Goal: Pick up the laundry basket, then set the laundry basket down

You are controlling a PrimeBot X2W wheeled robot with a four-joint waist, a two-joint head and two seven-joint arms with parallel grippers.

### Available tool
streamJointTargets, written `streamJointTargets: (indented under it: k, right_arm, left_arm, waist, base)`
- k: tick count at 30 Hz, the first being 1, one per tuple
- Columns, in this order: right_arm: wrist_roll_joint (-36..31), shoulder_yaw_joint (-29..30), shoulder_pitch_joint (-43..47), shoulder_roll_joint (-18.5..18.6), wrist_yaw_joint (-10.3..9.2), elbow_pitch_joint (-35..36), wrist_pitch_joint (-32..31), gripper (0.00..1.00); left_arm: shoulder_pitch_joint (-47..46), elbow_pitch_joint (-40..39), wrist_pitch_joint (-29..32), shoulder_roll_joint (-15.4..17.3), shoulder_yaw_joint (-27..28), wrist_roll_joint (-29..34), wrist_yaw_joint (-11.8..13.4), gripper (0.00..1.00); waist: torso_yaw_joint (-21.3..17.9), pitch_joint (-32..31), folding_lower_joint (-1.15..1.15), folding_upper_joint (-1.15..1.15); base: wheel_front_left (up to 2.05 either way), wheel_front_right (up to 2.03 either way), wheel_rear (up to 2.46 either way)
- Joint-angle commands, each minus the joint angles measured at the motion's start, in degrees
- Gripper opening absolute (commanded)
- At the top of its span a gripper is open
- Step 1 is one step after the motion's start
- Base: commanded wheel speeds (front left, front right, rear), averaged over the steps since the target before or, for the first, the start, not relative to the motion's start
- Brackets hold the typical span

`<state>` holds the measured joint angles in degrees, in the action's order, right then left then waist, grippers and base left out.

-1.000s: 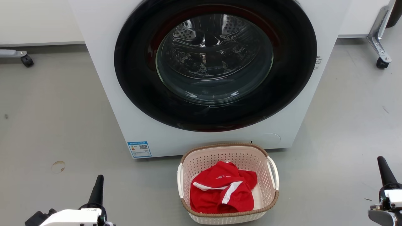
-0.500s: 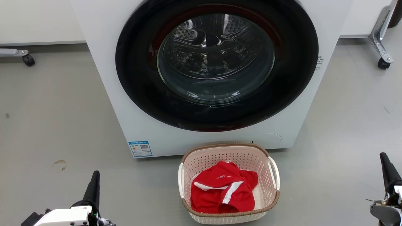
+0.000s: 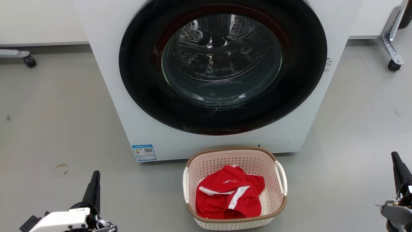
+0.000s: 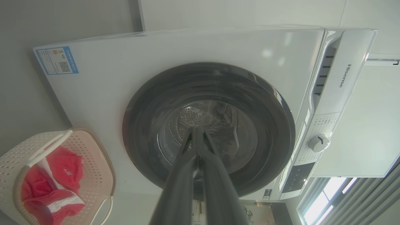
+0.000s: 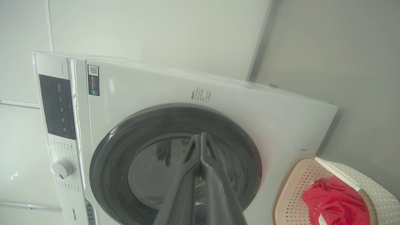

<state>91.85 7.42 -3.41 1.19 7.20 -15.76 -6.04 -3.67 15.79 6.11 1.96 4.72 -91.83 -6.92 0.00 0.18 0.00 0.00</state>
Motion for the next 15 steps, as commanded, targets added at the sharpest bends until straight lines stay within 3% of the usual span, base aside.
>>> streamJointTargets:
  k: [1,15]
  right_arm:
    - [0.30,-0.89,-2.77,1.69,0.29,1.74,-0.46,0.00]
    - [0.31,-0.89,-2.77,1.69,0.29,1.74,-0.46,0.00]
  left_arm:
    - [-2.53,-1.73,0.38,0.92,1.80,-0.34,-0.57,0.00]
    - [-2.53,-1.73,0.37,0.92,1.80,-0.34,-0.57,0.00]
  waist:
    - [0.00,0.00,0.00,0.00]
    - [0.00,0.00,0.00,0.00]
  base:
    - [0.00,0.00,0.00]
    - [0.00,0.00,0.00]
